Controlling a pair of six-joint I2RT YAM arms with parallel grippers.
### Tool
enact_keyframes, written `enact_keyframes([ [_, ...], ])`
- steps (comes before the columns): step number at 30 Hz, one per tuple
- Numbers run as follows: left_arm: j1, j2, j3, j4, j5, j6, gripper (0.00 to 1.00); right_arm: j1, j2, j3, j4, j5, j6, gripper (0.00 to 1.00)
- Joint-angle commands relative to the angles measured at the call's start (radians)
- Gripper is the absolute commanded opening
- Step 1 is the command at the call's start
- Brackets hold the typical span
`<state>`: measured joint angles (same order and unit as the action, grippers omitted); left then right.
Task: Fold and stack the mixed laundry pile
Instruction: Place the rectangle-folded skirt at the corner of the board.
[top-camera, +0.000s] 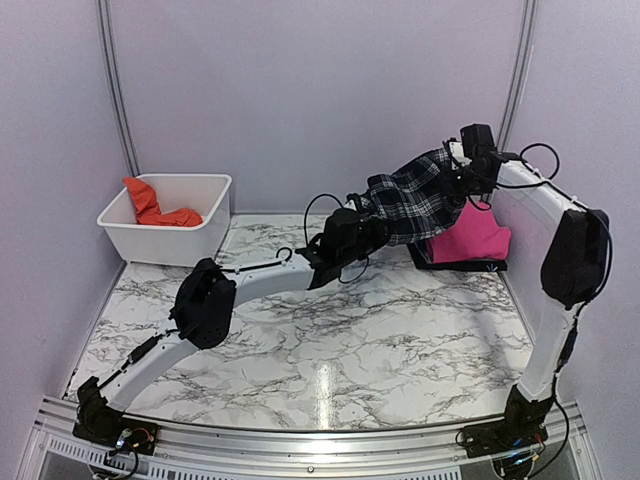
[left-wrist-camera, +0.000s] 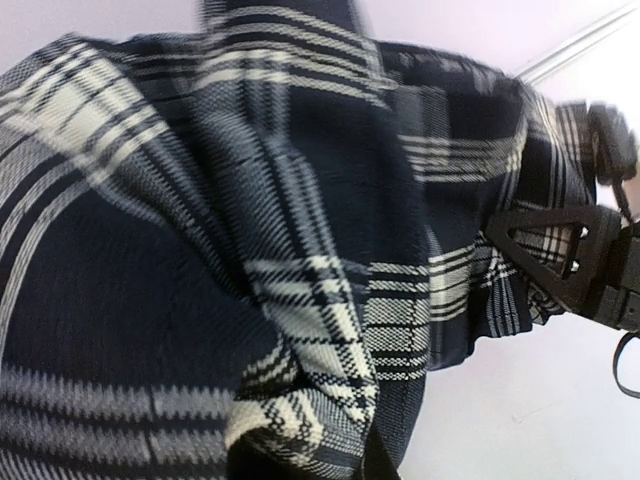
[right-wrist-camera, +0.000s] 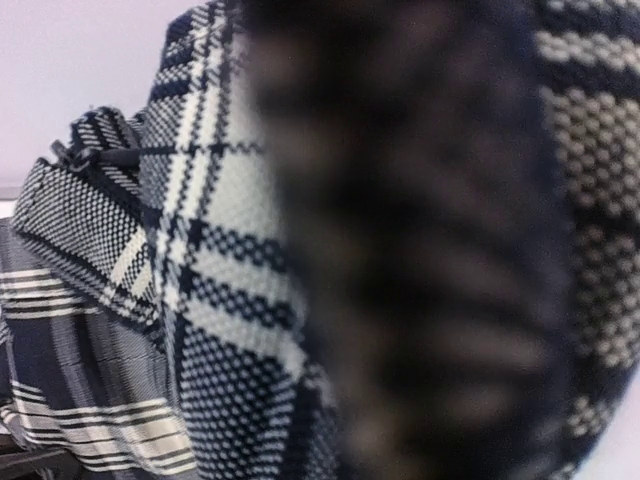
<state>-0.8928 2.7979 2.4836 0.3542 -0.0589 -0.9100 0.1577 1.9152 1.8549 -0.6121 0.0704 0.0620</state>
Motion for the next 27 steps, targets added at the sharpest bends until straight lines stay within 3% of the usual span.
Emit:
enact_keyframes([
  [1, 0.002, 0.09, 0.06, 0.167, 0.005, -0.091, 0.0, -0.072, -0.036, 0.035, 0.058, 0.095, -0.027, 0.0],
  [15, 0.024, 0.185, 0.097, 0.221, -0.081, -0.216, 0.0, -0.091, 0.091, 0.157, 0.077, 0.035, -0.036, 0.0],
  [16, 0.026, 0.185, 0.091, 0.222, -0.084, -0.221, 0.03, -0.092, 0.092, 0.158, 0.077, 0.037, -0.039, 0.0],
  [18, 0.03, 0.182, 0.08, 0.221, -0.084, -0.223, 0.15, -0.092, 0.097, 0.171, 0.078, 0.047, -0.049, 0.0],
  [19, 0.031, 0.179, 0.073, 0.221, -0.084, -0.223, 0.25, -0.094, 0.099, 0.19, 0.072, 0.055, -0.054, 0.0],
  [21, 0.033, 0.166, 0.053, 0.221, -0.076, -0.219, 0.48, -0.105, 0.1, 0.238, 0.053, 0.053, -0.056, 0.0],
  [24, 0.035, 0.121, -0.021, 0.22, -0.054, -0.205, 0.92, -0.137, 0.069, 0.261, 0.048, 0.045, -0.058, 0.0],
  [25, 0.037, 0.104, -0.05, 0.218, -0.047, -0.198, 0.98, -0.145, 0.055, 0.253, 0.055, 0.03, -0.057, 0.0],
  [27, 0.04, 0.074, -0.111, 0.214, -0.044, -0.193, 0.99, -0.208, 0.04, 0.21, 0.079, -0.007, -0.055, 0.0],
])
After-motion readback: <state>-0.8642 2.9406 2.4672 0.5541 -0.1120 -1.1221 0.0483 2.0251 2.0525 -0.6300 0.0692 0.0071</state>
